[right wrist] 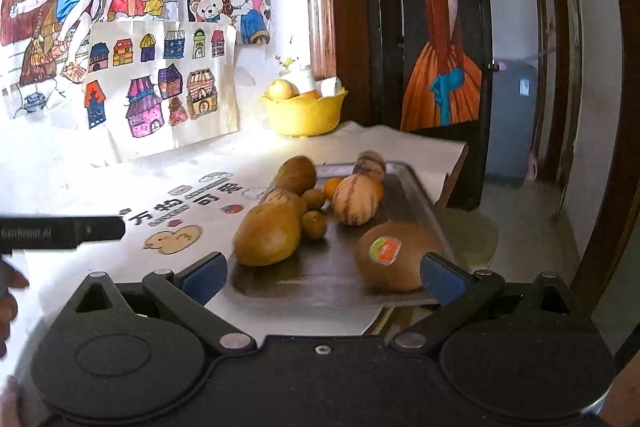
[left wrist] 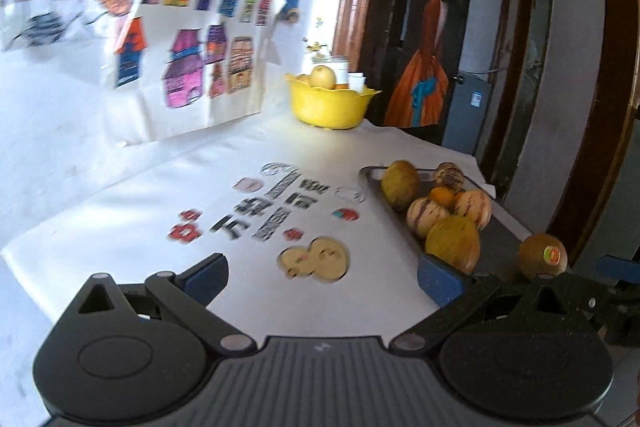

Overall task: Organize fruits
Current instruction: 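Withdraw both open tools from the metal tray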

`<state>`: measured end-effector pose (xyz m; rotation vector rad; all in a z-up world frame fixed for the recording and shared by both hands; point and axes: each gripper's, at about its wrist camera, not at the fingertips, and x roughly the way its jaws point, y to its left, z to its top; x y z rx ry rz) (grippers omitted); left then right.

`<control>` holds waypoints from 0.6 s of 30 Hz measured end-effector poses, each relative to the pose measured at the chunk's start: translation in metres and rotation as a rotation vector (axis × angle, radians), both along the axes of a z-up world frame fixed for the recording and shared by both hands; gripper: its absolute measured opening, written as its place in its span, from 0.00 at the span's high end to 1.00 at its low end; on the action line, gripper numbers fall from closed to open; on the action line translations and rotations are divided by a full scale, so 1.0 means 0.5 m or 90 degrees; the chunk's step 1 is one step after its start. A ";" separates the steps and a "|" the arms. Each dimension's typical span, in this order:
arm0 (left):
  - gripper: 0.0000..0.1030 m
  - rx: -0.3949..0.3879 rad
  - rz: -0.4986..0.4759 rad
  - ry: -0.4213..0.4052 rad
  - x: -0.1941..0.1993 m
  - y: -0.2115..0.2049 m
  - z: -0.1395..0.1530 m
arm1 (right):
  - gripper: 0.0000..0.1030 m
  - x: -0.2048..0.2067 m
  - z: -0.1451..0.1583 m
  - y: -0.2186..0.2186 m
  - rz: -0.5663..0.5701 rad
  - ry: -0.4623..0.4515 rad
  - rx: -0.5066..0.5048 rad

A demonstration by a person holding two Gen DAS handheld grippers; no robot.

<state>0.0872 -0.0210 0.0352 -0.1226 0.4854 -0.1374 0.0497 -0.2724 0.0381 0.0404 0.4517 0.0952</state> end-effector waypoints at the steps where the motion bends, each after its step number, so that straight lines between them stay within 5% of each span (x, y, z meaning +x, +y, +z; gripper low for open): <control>1: 0.00 -0.004 0.007 -0.001 -0.011 0.009 -0.004 | 0.01 -0.004 -0.001 0.006 0.001 0.007 0.010; 8: 0.01 -0.048 0.030 0.020 -0.066 0.073 -0.022 | 0.01 -0.048 -0.009 0.050 0.009 0.011 0.038; 18: 0.00 -0.039 0.067 -0.026 -0.140 0.121 -0.021 | 0.01 -0.115 -0.015 0.102 0.014 -0.045 0.036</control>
